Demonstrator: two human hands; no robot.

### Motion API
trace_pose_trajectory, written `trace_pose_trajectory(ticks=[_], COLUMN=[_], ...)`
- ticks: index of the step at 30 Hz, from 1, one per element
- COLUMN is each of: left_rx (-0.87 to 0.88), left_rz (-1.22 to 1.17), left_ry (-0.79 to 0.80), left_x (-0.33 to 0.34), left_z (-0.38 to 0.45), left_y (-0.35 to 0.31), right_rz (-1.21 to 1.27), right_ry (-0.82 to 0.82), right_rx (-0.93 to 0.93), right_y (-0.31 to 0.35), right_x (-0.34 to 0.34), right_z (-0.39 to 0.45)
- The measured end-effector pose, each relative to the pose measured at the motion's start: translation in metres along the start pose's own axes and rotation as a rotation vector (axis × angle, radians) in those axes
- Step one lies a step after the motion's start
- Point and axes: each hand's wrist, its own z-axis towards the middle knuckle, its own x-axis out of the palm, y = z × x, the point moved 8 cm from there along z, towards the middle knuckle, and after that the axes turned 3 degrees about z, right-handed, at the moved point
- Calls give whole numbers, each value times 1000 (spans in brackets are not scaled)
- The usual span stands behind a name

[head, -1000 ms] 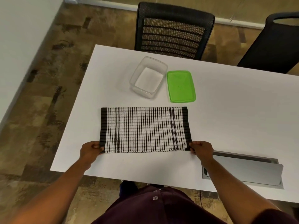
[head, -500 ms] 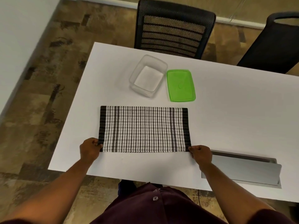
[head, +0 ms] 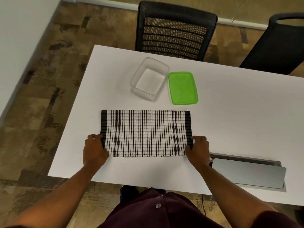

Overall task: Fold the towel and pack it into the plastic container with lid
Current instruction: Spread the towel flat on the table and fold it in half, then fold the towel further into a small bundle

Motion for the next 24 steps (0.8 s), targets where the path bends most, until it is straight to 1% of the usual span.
trace_pose_trajectory(ticks=[2, 4, 6, 8, 10, 14, 17, 20, 22, 24], left_rx=[160, 308, 423, 480, 493, 396, 363, 363, 368, 375], left_rz=[3, 50, 149, 281, 397, 512, 541, 525, 514, 517], left_ry=[38, 124, 223, 288, 313, 394, 447, 466, 470, 471], left_x=[-1, 0, 4, 9, 13, 20, 26, 28, 29, 29], left_z=[9, 22, 37, 50, 60, 70, 69, 65, 67, 68], left_y=[-27, -55, -77, -90, -94, -80, -67, -62, -63, -65], right_rz=[-63, -152, -254, -353, -435, -559, -588, -548, -522, -415], right_ry=[88, 223, 336, 397, 445, 550, 565, 557, 569, 560], right_rx=[-172, -292, -407, -514, -556, -511, -423, -338, -313, -303], right_y=[31, 58, 82, 102, 113, 109, 86, 57, 47, 48], right_x=[12, 27, 41, 53, 62, 74, 67, 55, 50, 46], right_z=[6, 16, 26, 35, 42, 59, 73, 80, 83, 83])
